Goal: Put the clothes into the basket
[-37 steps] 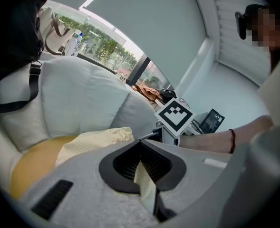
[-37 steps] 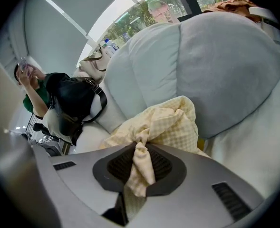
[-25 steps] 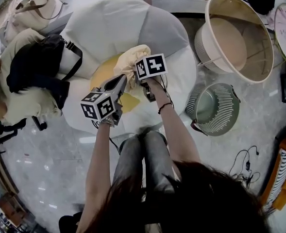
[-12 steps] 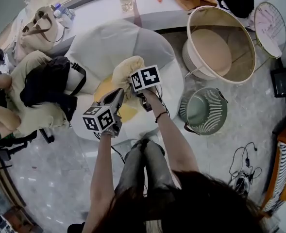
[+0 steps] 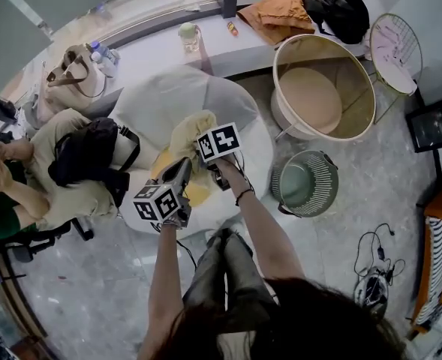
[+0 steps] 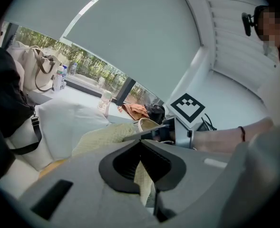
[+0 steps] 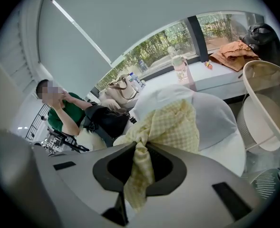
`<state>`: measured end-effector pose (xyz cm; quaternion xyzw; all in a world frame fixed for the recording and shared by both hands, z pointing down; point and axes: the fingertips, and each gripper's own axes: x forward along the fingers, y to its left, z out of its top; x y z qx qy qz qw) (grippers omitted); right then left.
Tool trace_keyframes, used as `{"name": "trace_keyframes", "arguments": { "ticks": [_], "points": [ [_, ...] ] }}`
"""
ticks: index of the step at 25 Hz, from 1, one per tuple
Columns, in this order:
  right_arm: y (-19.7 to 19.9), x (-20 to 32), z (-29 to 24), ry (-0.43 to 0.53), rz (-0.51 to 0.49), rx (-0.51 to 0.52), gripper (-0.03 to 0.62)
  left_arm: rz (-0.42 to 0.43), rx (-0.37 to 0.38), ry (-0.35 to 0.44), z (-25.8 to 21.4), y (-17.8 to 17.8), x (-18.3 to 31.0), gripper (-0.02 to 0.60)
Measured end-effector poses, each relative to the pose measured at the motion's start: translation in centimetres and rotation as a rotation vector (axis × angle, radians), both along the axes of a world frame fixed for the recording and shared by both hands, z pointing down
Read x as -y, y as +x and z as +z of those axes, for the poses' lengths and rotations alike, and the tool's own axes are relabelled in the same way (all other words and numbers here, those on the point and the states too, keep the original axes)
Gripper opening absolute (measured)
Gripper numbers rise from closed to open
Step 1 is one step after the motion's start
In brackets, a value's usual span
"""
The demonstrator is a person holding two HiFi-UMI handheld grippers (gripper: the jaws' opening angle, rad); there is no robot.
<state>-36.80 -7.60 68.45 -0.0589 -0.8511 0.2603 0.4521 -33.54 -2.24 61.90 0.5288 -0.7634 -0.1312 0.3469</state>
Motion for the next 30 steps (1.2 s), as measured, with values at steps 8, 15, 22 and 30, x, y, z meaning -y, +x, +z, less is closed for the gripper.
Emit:
{"name": "trace_keyframes", "arguments": {
  "ticks": [8, 15, 22, 30],
  "points": [
    [0.1, 0.1, -5.3, 0.000, 0.004, 0.027, 0.049, -0.005, 0.017, 0.019, -4.7, -0.1, 0.1, 0.011],
    [0.5, 1.2, -9.6, 0.018, 0.022, 0.055, 0.050, -0.007, 0.034, 0.047, -8.4, 0.1, 0.4, 0.011],
    [1.9, 2.0, -12.6, 0.019, 0.042, 0.073, 0.051, -0.003, 0.036, 0.066, -11.0, 1.1, 0.7, 0.011],
    [2.9, 2.8, -15.2, 0.023, 0.077, 0.099, 0.051, 0.026, 0.062, 0.096, -13.7, 1.1, 1.1, 0.011]
  ]
}}
